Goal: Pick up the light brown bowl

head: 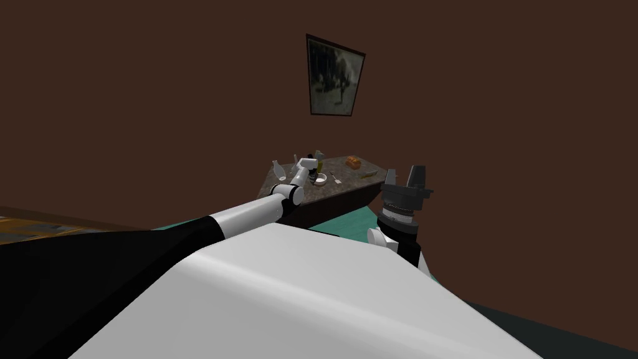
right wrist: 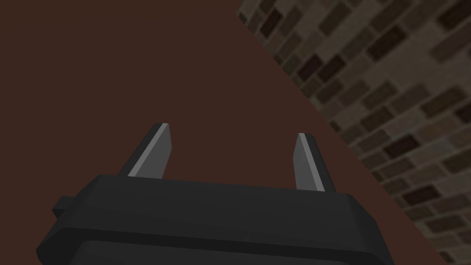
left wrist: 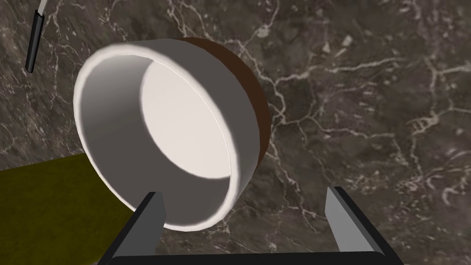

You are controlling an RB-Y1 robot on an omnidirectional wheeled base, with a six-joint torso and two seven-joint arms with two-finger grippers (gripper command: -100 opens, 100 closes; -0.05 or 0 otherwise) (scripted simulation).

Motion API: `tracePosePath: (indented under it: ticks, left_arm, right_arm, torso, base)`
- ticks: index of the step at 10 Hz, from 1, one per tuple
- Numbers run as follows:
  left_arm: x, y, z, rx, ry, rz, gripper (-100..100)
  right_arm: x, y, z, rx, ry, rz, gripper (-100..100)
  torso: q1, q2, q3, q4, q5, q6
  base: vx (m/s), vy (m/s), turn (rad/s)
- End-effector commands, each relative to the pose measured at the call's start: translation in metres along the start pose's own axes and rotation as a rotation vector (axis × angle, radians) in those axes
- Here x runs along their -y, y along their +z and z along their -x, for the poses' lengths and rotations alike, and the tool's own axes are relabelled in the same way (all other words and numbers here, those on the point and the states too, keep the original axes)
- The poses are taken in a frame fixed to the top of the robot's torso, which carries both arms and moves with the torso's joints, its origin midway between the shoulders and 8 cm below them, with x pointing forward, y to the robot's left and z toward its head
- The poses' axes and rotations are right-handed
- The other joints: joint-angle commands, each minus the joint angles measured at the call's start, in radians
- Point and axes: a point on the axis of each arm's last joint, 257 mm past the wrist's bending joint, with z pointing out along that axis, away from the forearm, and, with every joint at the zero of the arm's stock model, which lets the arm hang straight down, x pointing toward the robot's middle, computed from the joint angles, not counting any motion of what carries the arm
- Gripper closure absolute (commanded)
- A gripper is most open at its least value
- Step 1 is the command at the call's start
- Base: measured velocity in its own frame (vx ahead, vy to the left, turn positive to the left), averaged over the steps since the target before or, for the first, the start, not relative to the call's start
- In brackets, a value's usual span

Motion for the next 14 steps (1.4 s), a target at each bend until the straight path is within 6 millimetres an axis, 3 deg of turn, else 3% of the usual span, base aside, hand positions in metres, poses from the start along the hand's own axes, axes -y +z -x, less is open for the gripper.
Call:
tracePosePath:
  ticks: [1,2,3,5,7,8,10,11,12,14]
  left_arm:
    - [0.000,0.000,0.000,0.000,0.000,0.000,0]
    - [-0.006,0.004,0.030,0.009,-0.032,-0.016,-100]
    - [-0.017,0.010,0.046,0.005,-0.060,-0.002,-100]
    - [-0.017,0.010,0.053,-0.005,-0.078,-0.005,-100]
    - [-0.026,0.007,0.099,0.013,-0.123,-0.027,-100]
    - [-0.039,0.015,0.105,-0.002,-0.145,-0.013,-100]
    - [-0.067,0.023,0.143,0.017,-0.182,-0.004,-100]
    - [-0.065,0.017,0.156,0.017,-0.199,-0.018,-100]
    - [-0.063,0.016,0.154,0.005,-0.202,-0.021,-100]
    - [-0.089,0.017,0.192,0.031,-0.229,-0.020,-100]
  right_arm:
    - [0.000,0.000,0.000,0.000,0.000,0.000,0]
    - [0.000,0.000,0.000,0.000,0.000,0.000,0]
    - [0.000,0.000,0.000,0.000,0.000,0.000,0]
    - [0.000,0.000,0.000,0.000,0.000,0.000,0]
    - [0.000,0.000,0.000,0.000,0.000,0.000,0]
    - [0.000,0.000,0.000,0.000,0.000,0.000,0]
    - [0.000,0.000,0.000,0.000,0.000,0.000,0]
    - [0.000,0.000,0.000,0.000,0.000,0.000,0]
    - [0.000,0.000,0.000,0.000,0.000,0.000,0]
    - [0.000,0.000,0.000,0.000,0.000,0.000,0]
  torso:
    - [0.000,0.000,0.000,0.000,0.000,0.000]
    - [0.000,0.002,0.001,0.000,0.000,0.000]
    - [-0.005,0.002,0.001,0.000,-0.001,0.001]
    - [-0.005,0.002,0.001,0.001,-0.001,0.000]
    - [-0.005,0.002,0.002,0.001,-0.001,0.001]
    - [-0.006,0.002,0.001,0.001,-0.001,0.000]
    - [-0.007,0.002,0.001,0.001,-0.001,0.001]
    - [-0.007,0.002,0.001,0.000,-0.002,0.000]
    - [-0.004,0.003,0.002,0.001,-0.001,0.000]
    - [-0.005,0.003,0.002,0.001,-0.001,0.001]
  base:
    - [0.005,0.001,0.001]
    - [0.010,-0.088,-0.246]
    - [0.016,-0.120,-0.118]
    - [0.006,-0.044,0.020]
    - [0.011,-0.092,-0.195]
    - [0.011,-0.058,0.033]
    - [0.022,-0.108,-0.168]
    - [0.007,-0.060,0.015]
    - [0.003,-0.014,0.014]
    - [0.009,-0.084,-0.199]
